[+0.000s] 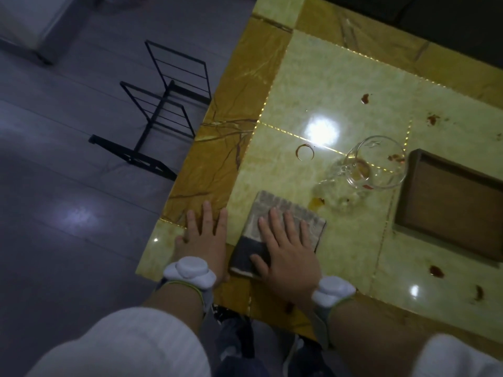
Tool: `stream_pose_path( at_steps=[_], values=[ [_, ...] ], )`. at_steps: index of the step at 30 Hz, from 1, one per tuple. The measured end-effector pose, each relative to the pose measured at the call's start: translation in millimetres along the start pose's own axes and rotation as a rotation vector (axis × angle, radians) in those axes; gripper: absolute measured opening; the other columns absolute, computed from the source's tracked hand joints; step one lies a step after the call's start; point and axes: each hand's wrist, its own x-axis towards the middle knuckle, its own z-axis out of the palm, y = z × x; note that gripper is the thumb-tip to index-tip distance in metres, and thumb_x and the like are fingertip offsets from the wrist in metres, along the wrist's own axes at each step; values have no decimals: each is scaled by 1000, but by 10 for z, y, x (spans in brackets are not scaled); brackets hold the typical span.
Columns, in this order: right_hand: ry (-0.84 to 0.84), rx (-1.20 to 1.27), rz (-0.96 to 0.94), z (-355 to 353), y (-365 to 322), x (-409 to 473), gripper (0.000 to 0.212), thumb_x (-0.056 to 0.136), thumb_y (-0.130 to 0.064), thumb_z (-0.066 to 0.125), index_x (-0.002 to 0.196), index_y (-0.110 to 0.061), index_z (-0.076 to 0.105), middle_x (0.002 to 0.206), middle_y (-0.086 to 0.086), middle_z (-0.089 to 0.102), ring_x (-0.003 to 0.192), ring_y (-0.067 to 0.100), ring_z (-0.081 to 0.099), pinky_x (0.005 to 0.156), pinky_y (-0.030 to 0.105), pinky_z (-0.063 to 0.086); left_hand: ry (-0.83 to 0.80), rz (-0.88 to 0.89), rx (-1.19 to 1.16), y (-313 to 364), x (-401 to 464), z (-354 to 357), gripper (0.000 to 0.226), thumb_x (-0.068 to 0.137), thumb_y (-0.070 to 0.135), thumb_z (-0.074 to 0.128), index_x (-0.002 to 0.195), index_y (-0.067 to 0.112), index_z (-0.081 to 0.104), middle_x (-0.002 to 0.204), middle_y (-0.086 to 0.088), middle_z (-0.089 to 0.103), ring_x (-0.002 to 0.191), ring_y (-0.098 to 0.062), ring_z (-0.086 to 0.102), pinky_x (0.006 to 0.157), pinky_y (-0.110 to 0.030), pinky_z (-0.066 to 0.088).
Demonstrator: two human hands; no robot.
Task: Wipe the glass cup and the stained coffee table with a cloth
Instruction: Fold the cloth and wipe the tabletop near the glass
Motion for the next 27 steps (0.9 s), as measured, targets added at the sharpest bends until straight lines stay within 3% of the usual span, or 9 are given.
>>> stream_pose_path(
  at_steps=[5,8,13,16,21,27],
  values=[
    [15,-9,99,-142,196,600,77,94,-69,24,158,-29,8,166,3,1,153,32,-1,121,57,7,-11,25,-5,-30,-15,-9,147,62,53,84,143,30,-37,151,-5,-44,144,-44,-21,109,-63,24],
    [77,9,182,-120,32,675,76,95,-63,31,158,-24,16,166,7,8,152,35,5,121,57,6,1,20,10,-24,-32,-17,148,62,56,84,143,30,-37,151,-4,-43,145,-42,-21,110,-61,24],
    [52,0,-34,68,44,67,74,97,-64,30,159,-27,12,167,3,7,153,31,2,120,58,12,-9,16,-23,-12,-39,-32,146,63,52,84,144,32,-36,149,-1,-46,145,-40,-23,112,-60,21],
    [23,-10,-90,-50,252,276,76,95,-69,26,158,-32,8,167,0,5,153,29,1,121,55,10,16,30,-15,-32,-21,-9,148,61,53,85,143,32,-36,150,-1,-45,145,-41,-21,111,-61,22],
    [77,18,162,-114,30,617,74,95,-63,28,158,-28,13,166,4,6,153,32,2,122,56,3,13,23,13,-26,-37,-11,147,60,55,84,145,31,-34,153,-2,-41,146,-41,-19,110,-60,24],
    [13,17,-142,62,3,-76,74,96,-63,33,158,-28,16,166,3,10,153,30,3,121,55,9,54,1,-27,4,-30,-21,113,86,37,70,150,33,-23,155,-1,-38,147,-39,-18,113,-59,24]
  ],
)
